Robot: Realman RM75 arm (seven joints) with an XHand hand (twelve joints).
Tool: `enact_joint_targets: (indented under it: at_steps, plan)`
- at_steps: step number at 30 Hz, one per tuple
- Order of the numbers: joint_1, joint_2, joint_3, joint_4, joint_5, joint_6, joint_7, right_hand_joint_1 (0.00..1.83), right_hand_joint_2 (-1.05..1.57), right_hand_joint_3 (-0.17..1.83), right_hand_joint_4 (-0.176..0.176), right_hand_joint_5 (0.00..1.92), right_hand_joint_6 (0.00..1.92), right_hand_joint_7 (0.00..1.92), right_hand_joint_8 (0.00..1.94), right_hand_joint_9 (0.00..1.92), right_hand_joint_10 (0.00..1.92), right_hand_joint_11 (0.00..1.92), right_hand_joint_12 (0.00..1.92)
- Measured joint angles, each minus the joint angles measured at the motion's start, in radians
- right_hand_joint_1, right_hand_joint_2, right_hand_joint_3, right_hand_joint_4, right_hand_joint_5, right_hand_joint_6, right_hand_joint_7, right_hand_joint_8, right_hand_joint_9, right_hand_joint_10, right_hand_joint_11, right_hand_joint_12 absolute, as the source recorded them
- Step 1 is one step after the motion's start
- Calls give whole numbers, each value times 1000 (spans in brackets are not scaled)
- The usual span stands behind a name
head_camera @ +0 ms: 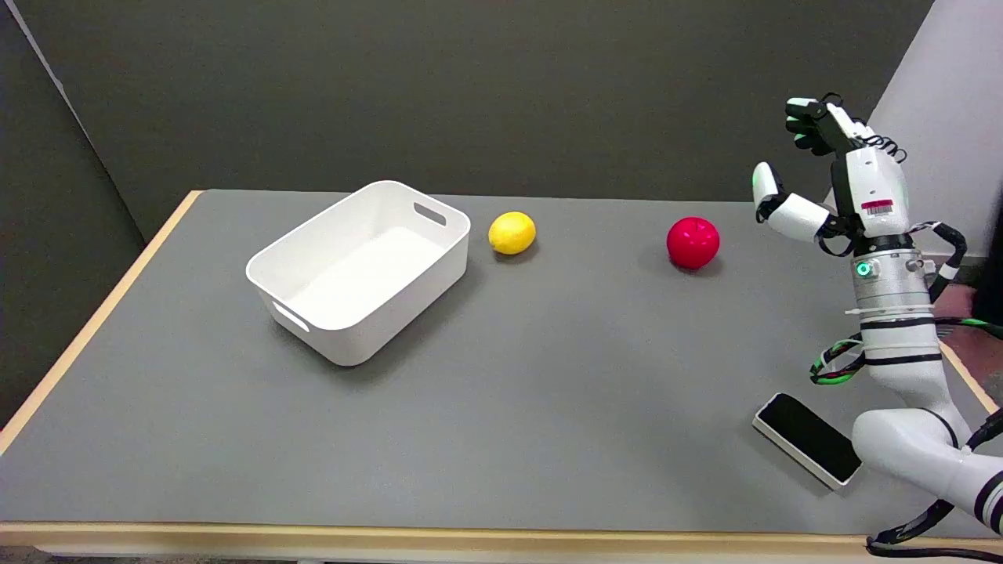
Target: Pick up the chalkboard eraser.
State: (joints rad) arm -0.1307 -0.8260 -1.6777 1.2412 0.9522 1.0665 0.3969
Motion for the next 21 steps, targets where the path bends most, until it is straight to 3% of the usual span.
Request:
enact_joint_targets:
  at_steps: [7,14,16,18,21]
  plan:
    - [-2,4,3,26,-6,-21,-2,603,710,946,-42,301,578,462,591,413,1049,239,1479]
    - [9,5,3,67,-9,-93,-41,629,720,883,-46,291,523,456,572,382,1086,215,1449]
    - [13,5,5,82,-9,-124,-70,556,679,938,-71,282,559,455,618,389,1059,138,1370]
    - [17,5,7,99,-5,-155,-106,599,673,881,-91,290,553,459,630,351,1093,51,1306]
    - [21,3,7,128,15,-203,-178,589,676,859,-101,290,554,455,639,328,1082,14,1257]
